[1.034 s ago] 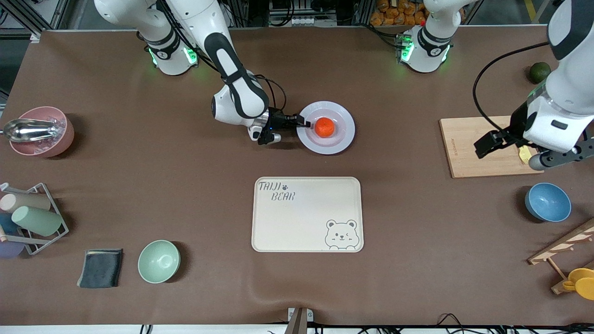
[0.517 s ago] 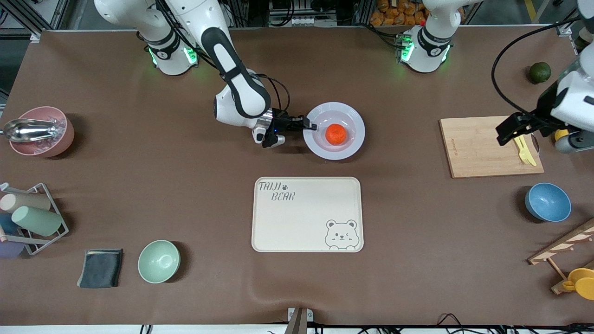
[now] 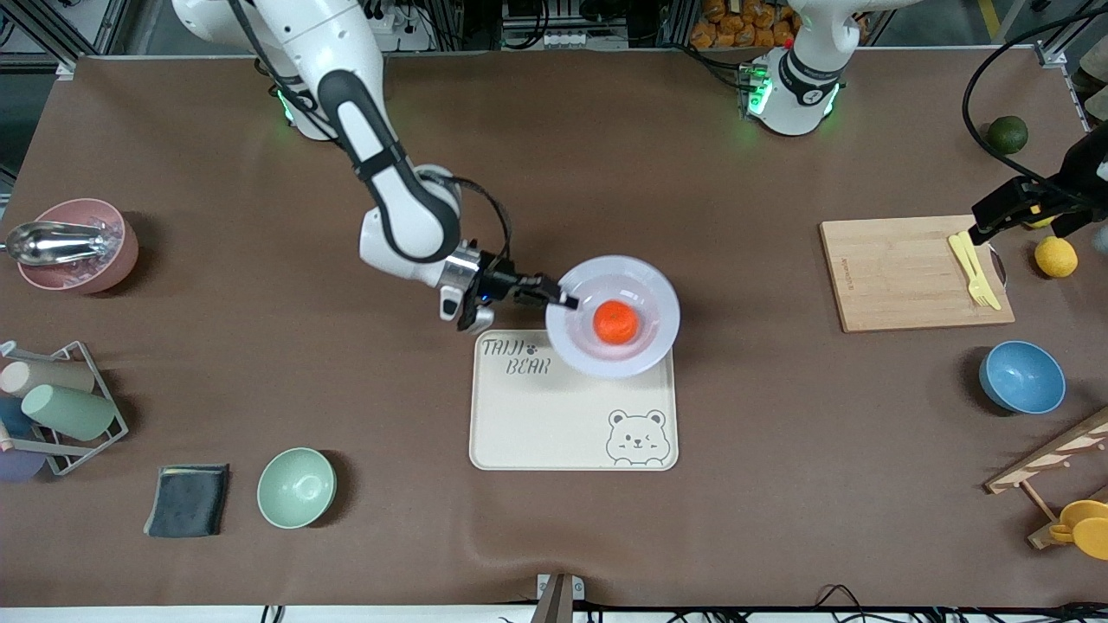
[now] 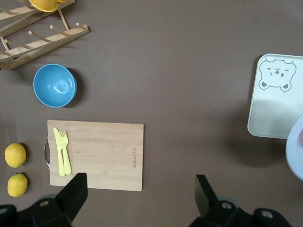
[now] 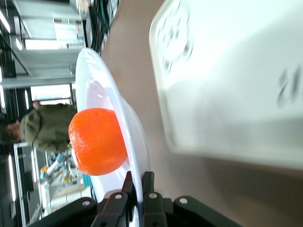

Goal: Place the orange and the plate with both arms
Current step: 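Set the plate onto the bear tray and open the right gripper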

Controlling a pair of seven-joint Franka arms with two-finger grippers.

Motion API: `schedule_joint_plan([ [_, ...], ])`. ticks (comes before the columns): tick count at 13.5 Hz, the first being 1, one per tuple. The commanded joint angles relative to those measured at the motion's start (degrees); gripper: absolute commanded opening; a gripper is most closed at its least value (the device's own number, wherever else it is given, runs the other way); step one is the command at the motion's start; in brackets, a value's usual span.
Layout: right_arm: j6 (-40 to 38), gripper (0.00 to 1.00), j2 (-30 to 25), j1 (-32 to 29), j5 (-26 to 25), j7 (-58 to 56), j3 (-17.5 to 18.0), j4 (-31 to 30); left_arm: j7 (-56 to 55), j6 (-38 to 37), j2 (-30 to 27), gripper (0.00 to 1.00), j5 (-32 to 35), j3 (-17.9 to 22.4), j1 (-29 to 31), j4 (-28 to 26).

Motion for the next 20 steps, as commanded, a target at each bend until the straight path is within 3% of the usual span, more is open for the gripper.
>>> schedule_joint_plan([
  [1, -0.3, 0.00, 7.9, -5.5, -3.2, 0.1, 0.9, 8.7, 1.1, -1.3, -1.9, 1.00, -1.0, 0.8, -0.7, -1.7],
  [4, -0.5, 0.00, 12.5, -9.9, -15.3, 7.3, 0.9, 14.2, 0.8, -2.3, -1.8, 1.00, -0.9, 0.1, -0.7, -1.7],
  [5, -0.5, 0.00, 13.1, -9.9, -17.2, 9.4, 0.9, 14.8, 0.8, -2.3, -1.8, 1.00, -0.9, 0.0, -0.8, -1.7],
  [10, -0.5, 0.00, 15.3, -9.1, -17.3, 10.9, 1.0, 14.8, 0.8, -2.8, -1.9, 1.00, -0.8, -0.7, -0.3, -2.3],
  [11, -0.5, 0.19, 15.2, -9.0, -17.2, 11.2, 1.1, 14.7, 0.8, -3.5, -2.0, 1.00, -0.8, -0.6, -0.3, -2.3],
  [12, -0.8, 0.81, 15.2, -8.8, -17.2, 11.7, 1.1, 14.7, 0.8, -3.7, -2.3, 1.00, -0.7, -0.5, -0.3, -2.3],
  [13, -0.8, 1.00, 14.9, -8.5, -17.1, 12.2, 1.2, 14.6, 0.8, -3.6, -2.3, 1.00, -0.7, -0.4, -0.2, -2.3],
  [15, -0.9, 1.00, 13.9, -9.1, -18.9, 12.4, 0.9, 14.7, 0.9, -3.7, -2.3, 1.00, -0.7, -0.3, -0.3, -2.3],
  [20, -1.2, 1.00, 9.0, -13.7, -34.8, 13.0, 0.9, 13.4, 0.9, -3.7, -2.3, 1.00, -0.7, -0.4, -0.3, -2.5],
])
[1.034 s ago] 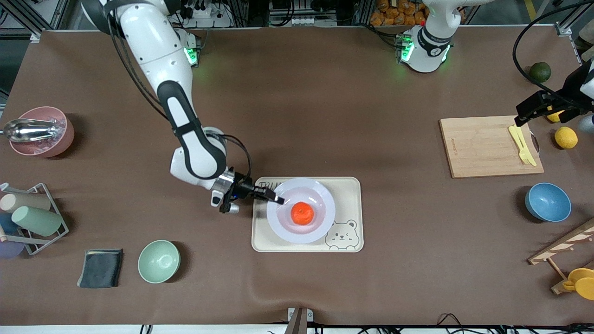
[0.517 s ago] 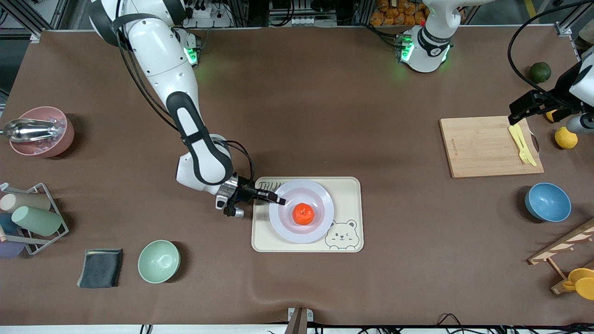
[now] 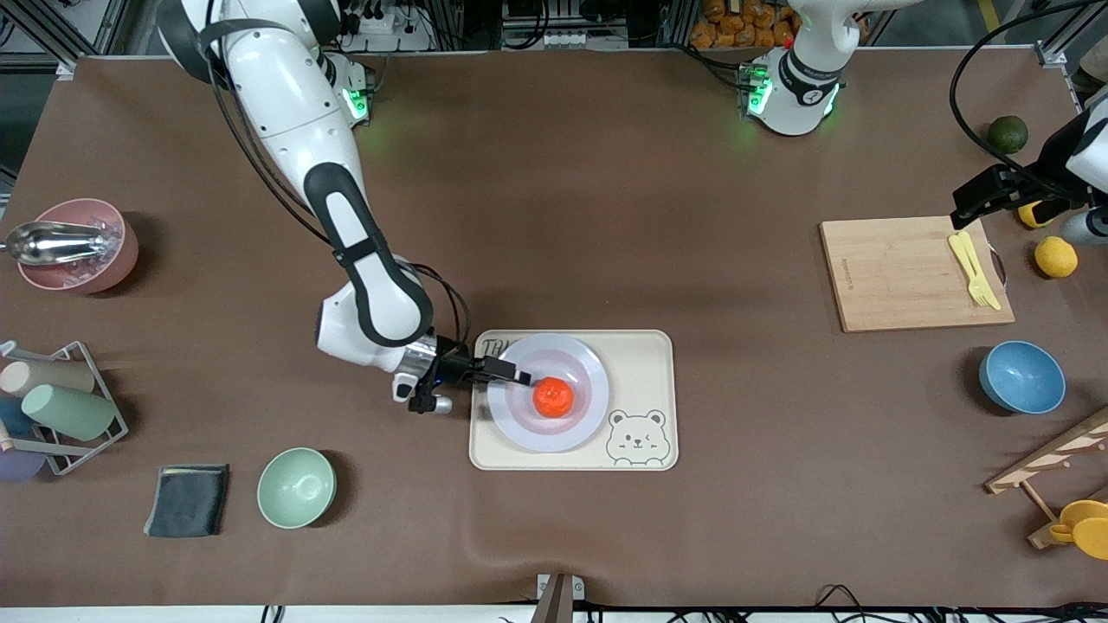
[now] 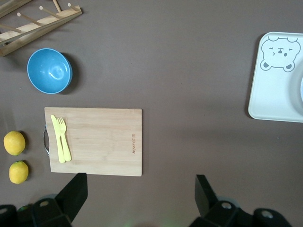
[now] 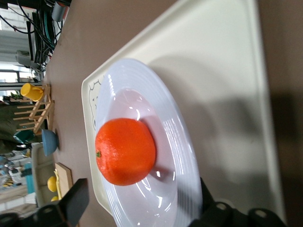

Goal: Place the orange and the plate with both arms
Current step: 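Set the plate onto the bear tray and open the right gripper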

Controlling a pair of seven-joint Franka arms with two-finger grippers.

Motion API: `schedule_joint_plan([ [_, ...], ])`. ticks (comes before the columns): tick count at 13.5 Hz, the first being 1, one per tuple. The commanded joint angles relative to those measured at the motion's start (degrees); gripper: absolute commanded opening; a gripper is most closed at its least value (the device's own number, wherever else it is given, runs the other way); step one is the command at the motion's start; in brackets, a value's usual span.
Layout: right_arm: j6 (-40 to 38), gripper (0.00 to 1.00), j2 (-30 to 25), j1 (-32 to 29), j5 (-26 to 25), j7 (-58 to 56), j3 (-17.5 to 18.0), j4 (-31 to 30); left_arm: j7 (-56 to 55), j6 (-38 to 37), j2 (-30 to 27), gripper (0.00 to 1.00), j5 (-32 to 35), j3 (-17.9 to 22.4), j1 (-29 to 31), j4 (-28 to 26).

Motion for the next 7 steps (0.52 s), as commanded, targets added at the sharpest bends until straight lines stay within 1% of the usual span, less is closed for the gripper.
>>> schedule_joint_plan([
  [1, -0.5, 1.00, -4.6, -2.9, -7.4, 1.1, 0.6, -2.4, 1.0, -0.4, -1.6, 1.00, -0.6, 0.0, 0.2, -1.4],
  [2, -0.5, 1.00, -5.7, -3.5, -9.6, 1.1, 0.5, -3.0, 1.0, -0.4, -1.6, 1.00, -0.6, 0.0, 0.2, -1.4],
  [4, -0.5, 1.00, -8.2, -4.4, -12.3, 1.1, 0.5, -4.8, 1.0, -0.4, -1.6, 1.00, -0.8, 0.0, 0.1, -1.4],
  [7, -0.6, 1.00, -12.9, -6.9, -19.7, 1.1, 0.5, -8.5, 0.9, -0.5, -1.6, 1.00, -0.9, -0.1, 0.1, -1.5],
])
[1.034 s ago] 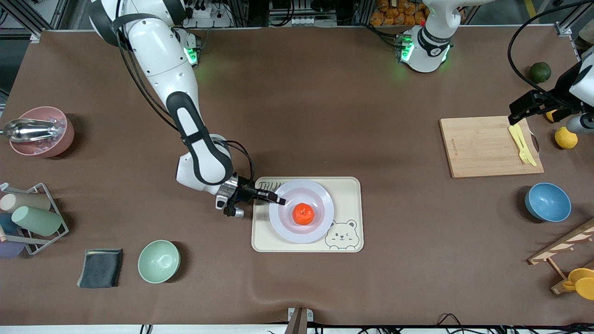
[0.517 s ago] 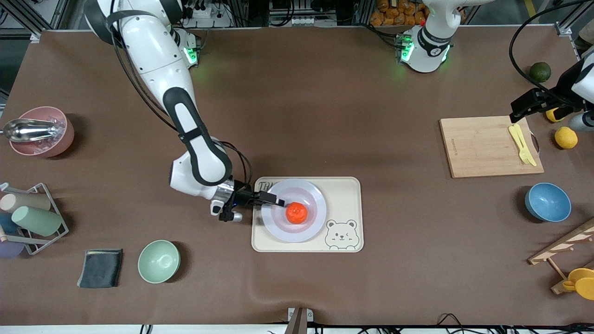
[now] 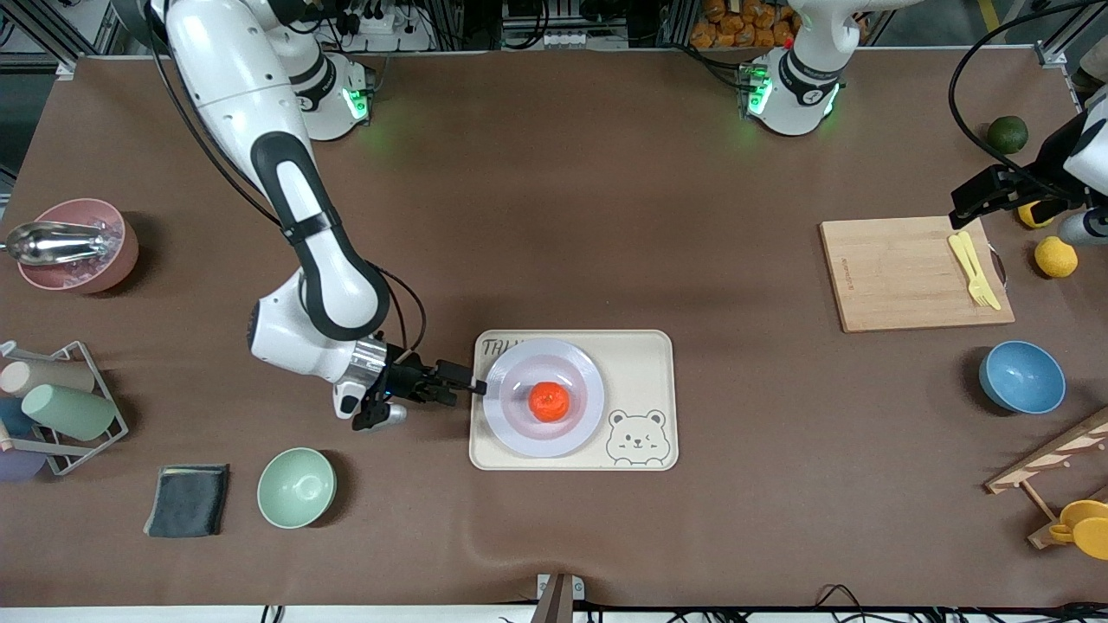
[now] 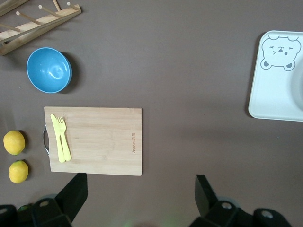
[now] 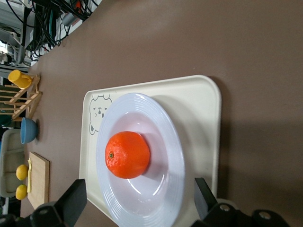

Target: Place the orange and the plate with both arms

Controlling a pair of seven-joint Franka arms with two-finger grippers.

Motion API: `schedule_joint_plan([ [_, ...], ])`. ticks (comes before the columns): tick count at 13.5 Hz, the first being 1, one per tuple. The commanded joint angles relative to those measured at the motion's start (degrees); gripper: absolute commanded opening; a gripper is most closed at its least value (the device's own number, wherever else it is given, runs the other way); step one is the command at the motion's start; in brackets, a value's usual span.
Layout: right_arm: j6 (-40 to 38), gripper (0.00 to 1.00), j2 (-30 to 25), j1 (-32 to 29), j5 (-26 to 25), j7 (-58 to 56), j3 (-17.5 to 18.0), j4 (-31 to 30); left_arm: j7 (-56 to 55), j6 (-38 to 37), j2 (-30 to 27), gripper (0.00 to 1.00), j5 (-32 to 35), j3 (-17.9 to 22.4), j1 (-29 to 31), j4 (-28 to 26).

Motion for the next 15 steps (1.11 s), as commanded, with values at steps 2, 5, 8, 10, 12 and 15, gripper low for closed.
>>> schedule_joint_plan([
  [2, -4.3, 1.00, -9.2, -5.3, -11.2, 0.6, 0.8, -8.1, 0.8, -0.4, -1.6, 1.00, -0.9, -0.1, 0.1, -1.2],
  [5, -18.5, 1.00, -13.1, -12.9, -25.7, 4.2, 1.0, -6.6, 0.4, -0.4, -1.6, 1.00, -1.0, -0.2, 0.1, -1.2],
  [8, -27.6, 1.00, -19.5, -16.1, -39.7, 10.4, 1.0, -5.7, 0.1, -1.2, -1.7, 1.00, -1.1, -0.3, 0.0, -1.2],
  [10, -34.2, 1.00, -26.0, -17.8, -49.7, 11.1, 0.9, -5.7, 0.0, -1.5, -2.1, 1.00, -1.2, -0.3, 0.1, -1.1],
  [12, -38.4, 1.00, -31.3, -19.8, -57.3, 11.3, 0.8, -5.6, -0.2, -1.6, -2.3, 1.00, -2.4, -0.3, 0.1, -1.1],
  [15, -39.7, 1.00, -38.3, -20.7, -66.1, 18.1, 0.6, -5.7, -0.5, -2.0, -2.7, 1.00, -2.8, -0.2, 0.2, -1.1],
])
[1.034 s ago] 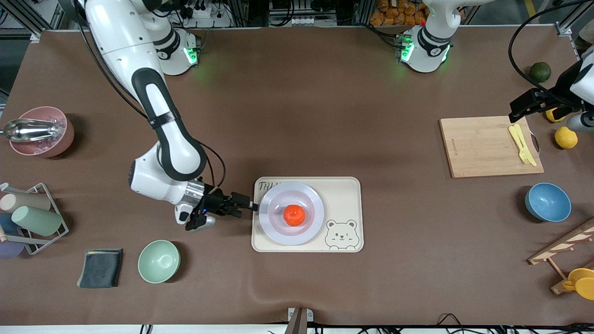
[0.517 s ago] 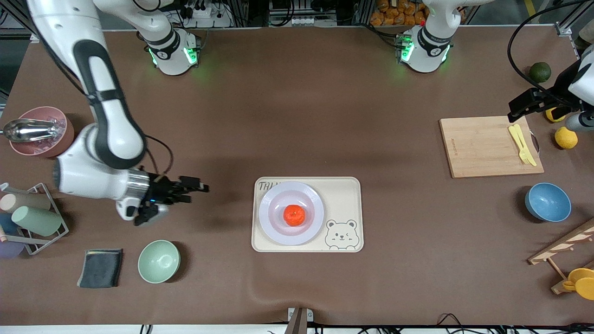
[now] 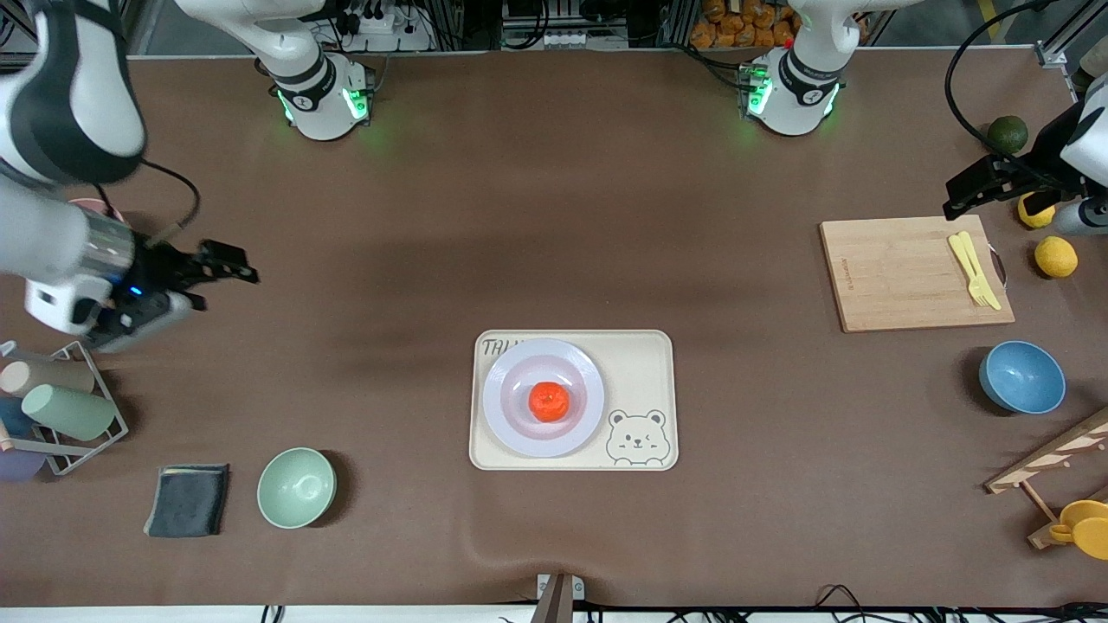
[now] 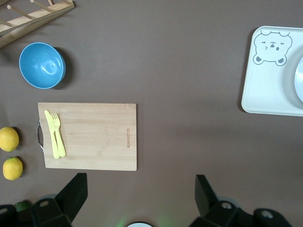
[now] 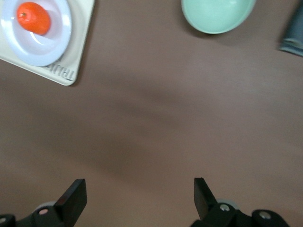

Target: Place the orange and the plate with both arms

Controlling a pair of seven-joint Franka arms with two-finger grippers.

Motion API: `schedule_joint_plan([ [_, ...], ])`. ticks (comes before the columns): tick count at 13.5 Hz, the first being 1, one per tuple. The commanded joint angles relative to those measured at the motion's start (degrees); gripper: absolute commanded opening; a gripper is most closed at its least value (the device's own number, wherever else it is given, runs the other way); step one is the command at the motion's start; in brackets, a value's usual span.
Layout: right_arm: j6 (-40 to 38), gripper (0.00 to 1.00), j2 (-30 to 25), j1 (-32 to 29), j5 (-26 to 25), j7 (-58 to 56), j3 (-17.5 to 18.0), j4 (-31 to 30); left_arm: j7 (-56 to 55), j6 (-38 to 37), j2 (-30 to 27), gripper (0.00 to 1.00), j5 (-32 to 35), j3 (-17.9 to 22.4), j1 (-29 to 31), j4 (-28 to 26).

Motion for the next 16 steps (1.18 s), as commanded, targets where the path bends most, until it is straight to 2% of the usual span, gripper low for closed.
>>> schedule_joint_plan([
  [1, -0.6, 1.00, -6.5, -1.0, -9.4, 10.8, 1.2, -1.9, -0.3, -0.6, -1.7, 1.00, -1.3, 0.1, 0.2, -1.0],
  [4, -2.6, 1.00, -8.1, -2.1, -10.6, 15.8, -0.3, -0.2, -0.1, -0.6, -1.7, 1.00, -1.4, 0.1, 0.3, -0.9],
  [6, -5.3, 1.00, -8.1, -2.7, -8.6, 16.7, -0.7, 1.8, -0.2, -0.6, -1.8, 1.00, -1.3, -0.1, 0.1, -0.6],
  [8, -9.1, 1.00, -7.9, -3.0, -6.4, 23.8, -0.7, 4.5, -0.1, -0.6, -1.7, 1.00, -1.3, -0.1, 0.1, -0.5],
  [16, -8.7, 1.00, -7.7, -3.4, -6.9, 23.5, -1.1, 5.5, 0.7, -0.6, -0.2, 1.00, -1.1, 0.0, -0.2, 1.3],
])
